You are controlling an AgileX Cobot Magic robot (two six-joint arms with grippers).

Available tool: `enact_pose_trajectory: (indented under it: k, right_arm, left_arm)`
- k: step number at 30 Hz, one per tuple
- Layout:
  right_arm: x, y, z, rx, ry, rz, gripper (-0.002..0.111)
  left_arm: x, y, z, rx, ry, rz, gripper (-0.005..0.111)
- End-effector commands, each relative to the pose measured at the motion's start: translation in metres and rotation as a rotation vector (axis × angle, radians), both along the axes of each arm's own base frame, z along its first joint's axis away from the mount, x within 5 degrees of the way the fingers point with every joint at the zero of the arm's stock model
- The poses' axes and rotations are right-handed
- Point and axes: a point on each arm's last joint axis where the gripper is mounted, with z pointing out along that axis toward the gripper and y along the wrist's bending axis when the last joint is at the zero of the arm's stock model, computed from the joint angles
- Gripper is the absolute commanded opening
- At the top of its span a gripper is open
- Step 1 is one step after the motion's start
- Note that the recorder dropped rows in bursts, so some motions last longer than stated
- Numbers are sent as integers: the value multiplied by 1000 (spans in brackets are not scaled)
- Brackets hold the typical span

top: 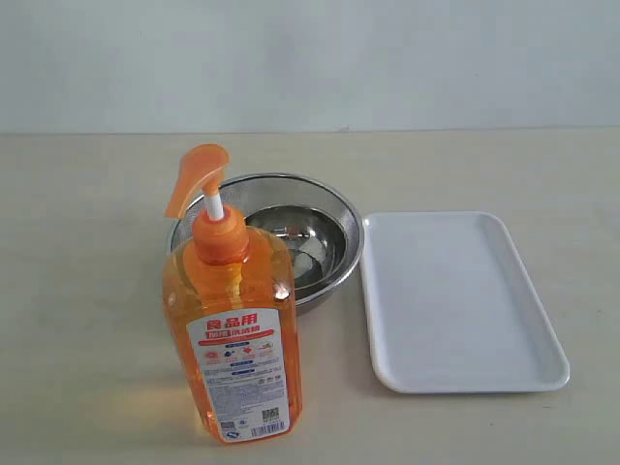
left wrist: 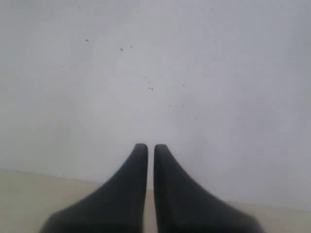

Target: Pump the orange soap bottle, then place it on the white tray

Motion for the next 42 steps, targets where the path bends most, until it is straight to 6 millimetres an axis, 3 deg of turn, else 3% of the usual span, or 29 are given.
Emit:
enact_pose_trajectory:
  k: [1,5,8,12,16,18,22,25,27,31,35,42]
  right_arm:
    - [0,0,0,-4,-8,4,1]
    - [0,0,0,-4,-8,4,1]
    - [0,0,0,-4,-8,4,1]
    - [0,0,0,-4,-8,4,1]
    - [0,0,0,-4,-8,4,1]
    - [0,0,0,-4,-8,4,1]
    - [0,0,0,-4,-8,4,1]
    - [0,0,0,-4,-8,4,1]
    - [0,0,0,-4,-8,4,1]
    - [0,0,0,-4,-8,4,1]
    - [0,0,0,-4,-8,4,1]
    - [0,0,0,-4,-8,4,1]
  left_arm:
    - [-1,-2,4,-78,-31,-31,5]
    - [-2,-4,7,-221,-52,-89,5]
    - [-3,-4,9,-220,-70,-92,5]
    - [-6,-4,30,-247,-194,-106,5]
    - [41,-9,78,-191,8,-101,5]
    - [65,-20,109,2,130,-164,5]
    - [107,-61,124,142,193,-485,5]
    - [134,-81,103,226,212,-652,5]
    - [139,-80,80,279,240,-622,5]
    - [130,-77,51,275,224,-613,5]
    - [118,-82,1,223,222,-713,5]
    - [100,-84,-42,285,289,-804,5]
